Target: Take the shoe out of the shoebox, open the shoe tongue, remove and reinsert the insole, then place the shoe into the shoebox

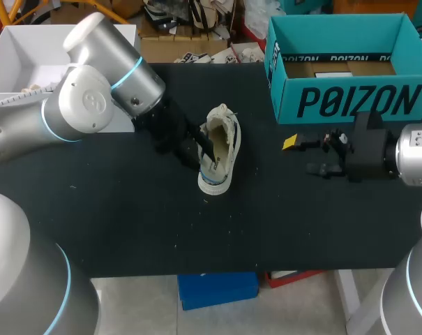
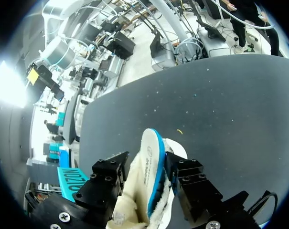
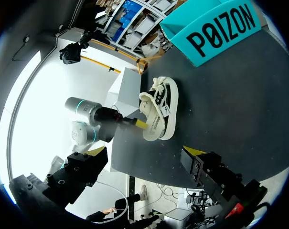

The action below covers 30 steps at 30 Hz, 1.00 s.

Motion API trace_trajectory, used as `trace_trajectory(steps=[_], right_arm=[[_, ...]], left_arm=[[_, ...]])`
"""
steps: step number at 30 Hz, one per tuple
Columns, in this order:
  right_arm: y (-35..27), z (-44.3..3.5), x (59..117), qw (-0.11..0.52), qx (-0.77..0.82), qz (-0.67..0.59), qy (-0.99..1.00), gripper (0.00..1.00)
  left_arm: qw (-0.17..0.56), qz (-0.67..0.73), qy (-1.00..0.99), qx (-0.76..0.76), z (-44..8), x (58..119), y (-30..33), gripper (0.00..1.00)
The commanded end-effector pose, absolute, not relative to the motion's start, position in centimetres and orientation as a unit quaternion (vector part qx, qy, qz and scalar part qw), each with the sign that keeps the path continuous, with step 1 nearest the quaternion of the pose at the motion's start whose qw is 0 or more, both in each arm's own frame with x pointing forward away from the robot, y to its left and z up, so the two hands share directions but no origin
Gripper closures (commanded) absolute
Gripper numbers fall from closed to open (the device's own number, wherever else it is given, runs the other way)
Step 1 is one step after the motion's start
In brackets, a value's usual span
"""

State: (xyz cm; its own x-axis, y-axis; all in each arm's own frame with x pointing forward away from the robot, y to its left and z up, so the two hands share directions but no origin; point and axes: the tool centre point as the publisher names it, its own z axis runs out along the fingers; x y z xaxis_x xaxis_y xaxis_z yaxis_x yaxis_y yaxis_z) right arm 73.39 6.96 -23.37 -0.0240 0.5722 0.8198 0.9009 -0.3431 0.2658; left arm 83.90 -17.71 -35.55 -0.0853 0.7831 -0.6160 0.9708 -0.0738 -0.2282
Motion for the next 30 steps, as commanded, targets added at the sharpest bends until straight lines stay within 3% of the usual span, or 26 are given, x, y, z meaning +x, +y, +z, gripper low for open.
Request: trace_trajectory(steps=[1, 3, 4, 30], right_arm=[[7.1, -23.4, 73.4, 0.176, -0.677, -0.463, -0.545, 0.0], [7.1, -23.4, 73.4, 0.176, -0.677, -0.463, -0.545, 0.0], [7.1, -23.4, 73.4, 0.176, -0.677, -0.463, -0.545, 0.0], [7.1, -23.4, 73.4, 0.176, -0.677, -0.463, -0.545, 0.0]], left_arm=[[0.145, -0.317, 0.664, 0.662, -35.8, 84.0, -17.8, 0.73], [0.141, -0.317, 0.662, 0.664, -35.9, 84.0, -17.8, 0.98], [0.14, -0.317, 0.66, 0.666, -35.9, 84.0, -17.8, 1.0], [0.161, -0.3, 0.662, 0.668, -36.6, 86.1, -18.7, 1.0]])
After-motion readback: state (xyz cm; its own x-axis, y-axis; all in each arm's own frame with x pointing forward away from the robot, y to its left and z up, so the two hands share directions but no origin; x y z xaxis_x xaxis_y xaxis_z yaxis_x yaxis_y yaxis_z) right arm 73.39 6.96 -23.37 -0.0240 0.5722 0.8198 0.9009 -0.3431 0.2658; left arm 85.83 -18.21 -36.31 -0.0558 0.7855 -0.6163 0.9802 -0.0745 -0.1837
